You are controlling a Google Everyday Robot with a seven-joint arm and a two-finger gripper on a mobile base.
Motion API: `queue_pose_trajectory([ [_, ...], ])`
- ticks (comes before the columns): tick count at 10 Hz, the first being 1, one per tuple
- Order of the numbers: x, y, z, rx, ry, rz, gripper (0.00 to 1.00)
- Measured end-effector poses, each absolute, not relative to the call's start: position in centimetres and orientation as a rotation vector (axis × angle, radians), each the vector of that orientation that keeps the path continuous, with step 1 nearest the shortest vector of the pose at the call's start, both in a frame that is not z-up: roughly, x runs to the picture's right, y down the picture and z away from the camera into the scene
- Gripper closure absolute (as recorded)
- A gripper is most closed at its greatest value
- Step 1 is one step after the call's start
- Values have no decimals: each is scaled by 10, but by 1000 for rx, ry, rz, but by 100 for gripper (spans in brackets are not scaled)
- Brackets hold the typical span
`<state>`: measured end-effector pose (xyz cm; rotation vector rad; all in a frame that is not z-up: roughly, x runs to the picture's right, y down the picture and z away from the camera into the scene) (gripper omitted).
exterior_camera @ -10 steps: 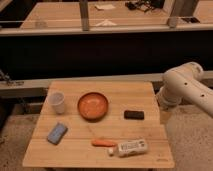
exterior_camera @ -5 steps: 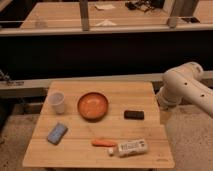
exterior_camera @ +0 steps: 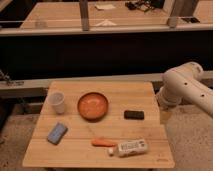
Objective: Place the eraser in the ceramic cup
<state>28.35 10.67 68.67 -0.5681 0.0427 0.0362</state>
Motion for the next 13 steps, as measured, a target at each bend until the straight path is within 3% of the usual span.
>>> queue_pose_trajectory([
  [13,219,111,751,-562,-13,-58,21],
])
